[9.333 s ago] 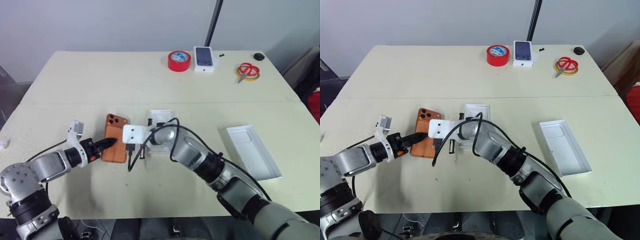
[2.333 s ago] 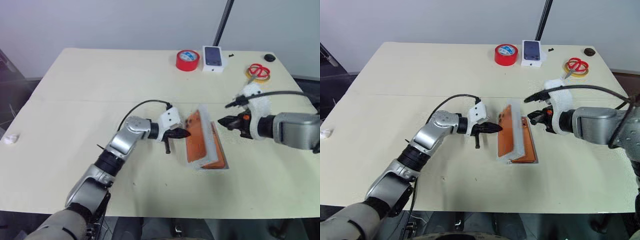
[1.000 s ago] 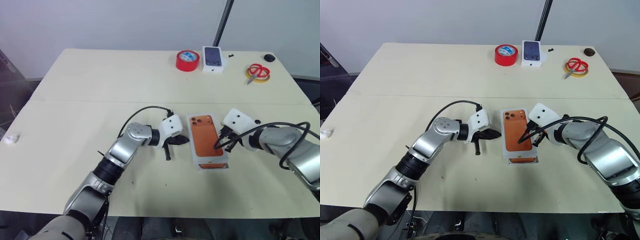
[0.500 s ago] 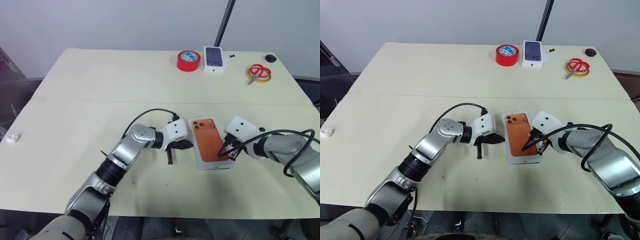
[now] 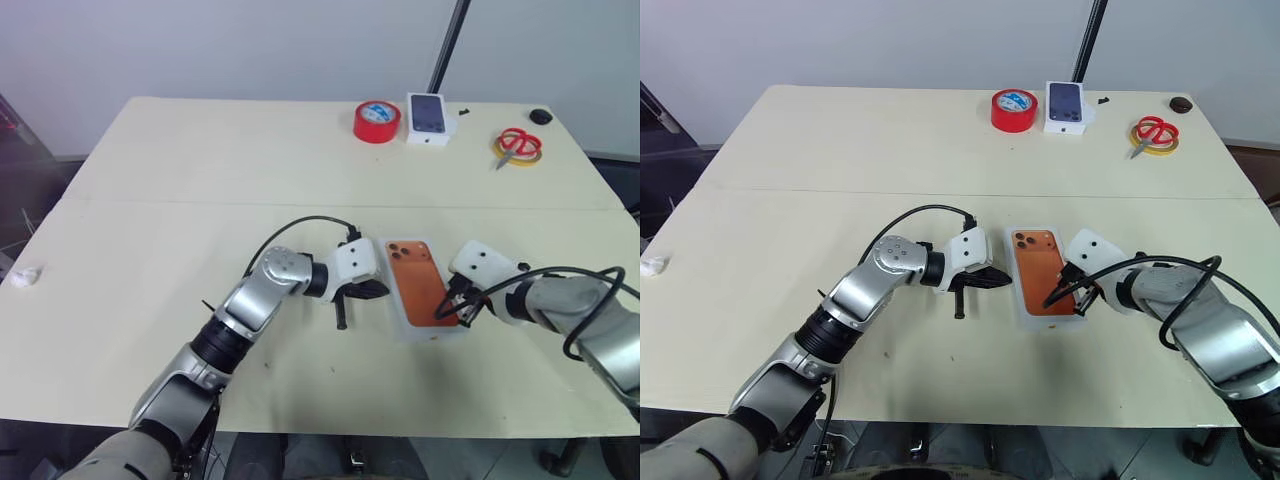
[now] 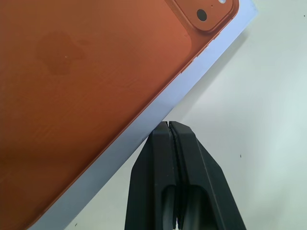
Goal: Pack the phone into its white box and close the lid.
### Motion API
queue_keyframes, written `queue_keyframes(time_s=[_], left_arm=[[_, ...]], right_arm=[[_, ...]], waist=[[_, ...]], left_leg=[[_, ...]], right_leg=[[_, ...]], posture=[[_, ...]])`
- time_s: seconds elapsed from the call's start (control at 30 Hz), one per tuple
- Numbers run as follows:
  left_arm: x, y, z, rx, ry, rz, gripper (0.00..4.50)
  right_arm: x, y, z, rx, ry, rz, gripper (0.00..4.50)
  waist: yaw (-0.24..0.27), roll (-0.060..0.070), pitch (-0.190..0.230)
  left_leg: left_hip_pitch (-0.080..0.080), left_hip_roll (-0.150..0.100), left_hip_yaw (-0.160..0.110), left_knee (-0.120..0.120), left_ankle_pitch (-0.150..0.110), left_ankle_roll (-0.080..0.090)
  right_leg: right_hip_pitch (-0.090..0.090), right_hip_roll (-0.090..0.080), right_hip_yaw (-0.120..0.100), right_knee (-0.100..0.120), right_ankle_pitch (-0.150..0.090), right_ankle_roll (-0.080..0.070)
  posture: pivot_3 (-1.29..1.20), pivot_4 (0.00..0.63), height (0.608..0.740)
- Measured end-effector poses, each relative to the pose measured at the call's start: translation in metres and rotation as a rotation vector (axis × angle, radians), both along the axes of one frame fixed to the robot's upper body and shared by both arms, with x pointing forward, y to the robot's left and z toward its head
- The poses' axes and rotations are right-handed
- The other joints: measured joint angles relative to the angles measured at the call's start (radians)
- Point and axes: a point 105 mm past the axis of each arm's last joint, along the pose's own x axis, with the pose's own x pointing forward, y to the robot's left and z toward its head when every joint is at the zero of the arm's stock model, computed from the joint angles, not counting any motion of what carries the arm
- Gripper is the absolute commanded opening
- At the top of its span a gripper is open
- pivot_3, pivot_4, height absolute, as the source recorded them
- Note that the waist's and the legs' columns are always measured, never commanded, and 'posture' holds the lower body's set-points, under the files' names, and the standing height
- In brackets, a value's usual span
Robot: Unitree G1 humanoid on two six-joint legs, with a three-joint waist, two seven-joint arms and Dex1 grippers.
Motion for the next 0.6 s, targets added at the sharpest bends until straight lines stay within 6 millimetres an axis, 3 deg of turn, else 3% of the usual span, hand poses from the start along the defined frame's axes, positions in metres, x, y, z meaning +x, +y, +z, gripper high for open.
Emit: queue_keyframes(time_s=[0.6], left_arm=[[0.0041, 0.0078, -0.0092, 0.080, -0.031, 0.002, 0.00]], right_arm=[[-0.0020, -0.0012, -0.0007, 0.008, 0.005, 0.005, 0.04]], waist=[[-0.001, 0.000, 0.000]], left_leg=[[0.000, 0.000, 0.000, 0.000, 0.000, 0.000]], right_leg=[[0.000, 0.000, 0.000, 0.000, 0.000, 0.000]], posture=[[0.00, 0.150, 0.732]])
